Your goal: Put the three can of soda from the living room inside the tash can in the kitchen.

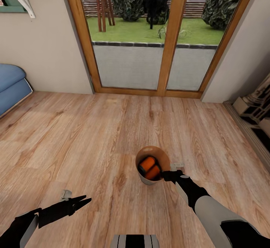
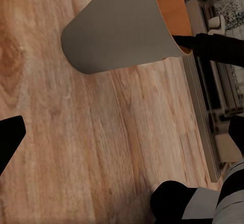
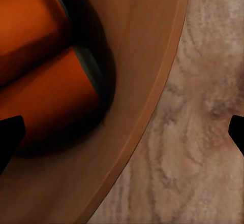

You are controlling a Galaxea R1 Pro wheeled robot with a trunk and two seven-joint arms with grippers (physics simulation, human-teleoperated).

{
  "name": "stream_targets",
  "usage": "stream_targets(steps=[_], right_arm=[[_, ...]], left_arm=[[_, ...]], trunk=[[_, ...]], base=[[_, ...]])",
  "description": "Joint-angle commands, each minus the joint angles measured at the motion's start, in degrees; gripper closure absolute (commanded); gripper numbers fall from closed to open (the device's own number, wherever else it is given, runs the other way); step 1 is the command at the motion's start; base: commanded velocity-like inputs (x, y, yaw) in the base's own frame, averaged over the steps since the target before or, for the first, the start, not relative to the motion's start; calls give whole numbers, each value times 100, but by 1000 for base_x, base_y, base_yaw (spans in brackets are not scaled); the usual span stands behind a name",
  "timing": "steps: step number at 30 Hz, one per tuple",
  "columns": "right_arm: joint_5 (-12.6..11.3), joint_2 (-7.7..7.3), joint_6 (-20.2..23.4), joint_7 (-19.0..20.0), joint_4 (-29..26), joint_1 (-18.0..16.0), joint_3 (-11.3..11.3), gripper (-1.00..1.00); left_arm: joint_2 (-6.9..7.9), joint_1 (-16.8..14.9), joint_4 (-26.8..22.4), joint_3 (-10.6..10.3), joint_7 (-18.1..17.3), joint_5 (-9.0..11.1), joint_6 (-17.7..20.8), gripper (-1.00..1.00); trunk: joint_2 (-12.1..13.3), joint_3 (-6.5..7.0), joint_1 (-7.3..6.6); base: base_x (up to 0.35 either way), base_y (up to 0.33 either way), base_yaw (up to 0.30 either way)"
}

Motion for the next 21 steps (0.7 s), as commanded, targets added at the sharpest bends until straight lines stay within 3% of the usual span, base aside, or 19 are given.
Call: stream_targets(steps=[1,21], right_arm=[[1,0,0,-2,1,0,2,-100],[1,8,5,-2,-6,0,10,-100]], left_arm=[[0,0,0,0,0,0,-1,-100],[0,0,0,0,1,0,-3,-100]], trunk=[[0,0,0],[0,0,0]], base=[[0,0,0],[0,0,0]])
